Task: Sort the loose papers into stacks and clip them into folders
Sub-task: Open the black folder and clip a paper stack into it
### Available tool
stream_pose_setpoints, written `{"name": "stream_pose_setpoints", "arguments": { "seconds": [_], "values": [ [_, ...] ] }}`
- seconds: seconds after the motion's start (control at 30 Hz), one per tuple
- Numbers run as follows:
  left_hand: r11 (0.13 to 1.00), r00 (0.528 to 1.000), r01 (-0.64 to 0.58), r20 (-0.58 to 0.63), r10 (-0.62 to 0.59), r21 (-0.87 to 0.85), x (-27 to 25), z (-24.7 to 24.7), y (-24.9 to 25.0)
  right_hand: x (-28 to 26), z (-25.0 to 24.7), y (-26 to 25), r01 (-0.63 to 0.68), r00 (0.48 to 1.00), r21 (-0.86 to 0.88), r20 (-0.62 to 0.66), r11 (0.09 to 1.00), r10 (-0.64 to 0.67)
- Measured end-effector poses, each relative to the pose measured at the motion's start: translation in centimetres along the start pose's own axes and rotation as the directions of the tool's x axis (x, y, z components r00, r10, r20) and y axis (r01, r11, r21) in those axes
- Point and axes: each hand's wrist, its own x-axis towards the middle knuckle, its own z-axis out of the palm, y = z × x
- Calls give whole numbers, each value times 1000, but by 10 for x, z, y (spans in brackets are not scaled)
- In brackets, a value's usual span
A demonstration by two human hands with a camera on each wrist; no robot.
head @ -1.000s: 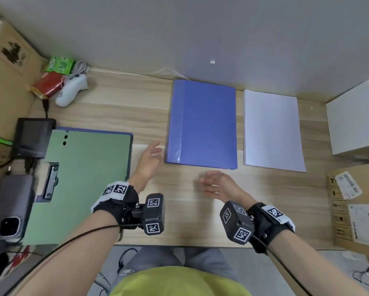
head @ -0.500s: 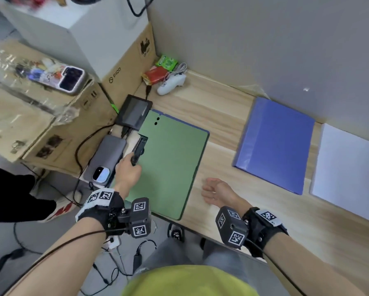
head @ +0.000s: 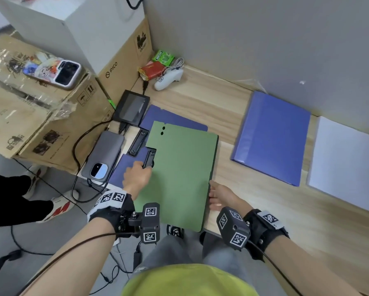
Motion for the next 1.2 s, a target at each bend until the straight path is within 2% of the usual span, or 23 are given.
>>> {"name": "stream_pose_setpoints", "arguments": {
  "seconds": [0.17,0.27,0.37,0.47,0.53,0.63,0.7,0.8,0.87,0.9,0.97,1.2],
  "values": [
    [999,998,2,56,1,-53,-4,16,17,-6,-11,5,104,991,199,58,975,-117],
    [999,998,-38,50,39,-12,-9,27,31,-15,-24,-4,172,978,276,64,946,-196],
    [994,993,-104,61,105,-27,-15,37,57,-34,-39,-21,279,939,247,132,928,-318],
    [977,973,-204,102,209,-57,-32,49,102,-54,-63,-38,407,899,252,62,878,-434],
    [949,937,-305,153,314,-80,-48,59,139,-66,-82,-46,487,864,260,-4,834,-503],
    [884,846,-443,258,467,-146,-82,78,194,-83,-114,-50,587,805,296,-113,753,-583],
    [832,759,-519,340,555,-197,-106,92,226,-93,-134,-52,642,765,303,-186,705,-617],
    [748,595,-629,487,639,-213,-137,117,257,-103,-161,-53,697,716,312,-268,646,-644],
    [704,522,-686,550,651,-182,-153,134,272,-104,-178,-52,706,708,318,-313,632,-633],
    [690,507,-705,566,650,-162,-159,141,278,-103,-186,-52,704,711,320,-326,634,-624],
    [690,510,-712,580,636,-130,-166,153,288,-102,-202,-50,691,723,319,-338,649,-603],
    [752,520,-650,656,547,-112,-168,165,313,-94,-238,-46,637,765,296,-355,711,-537]
  ]
}}
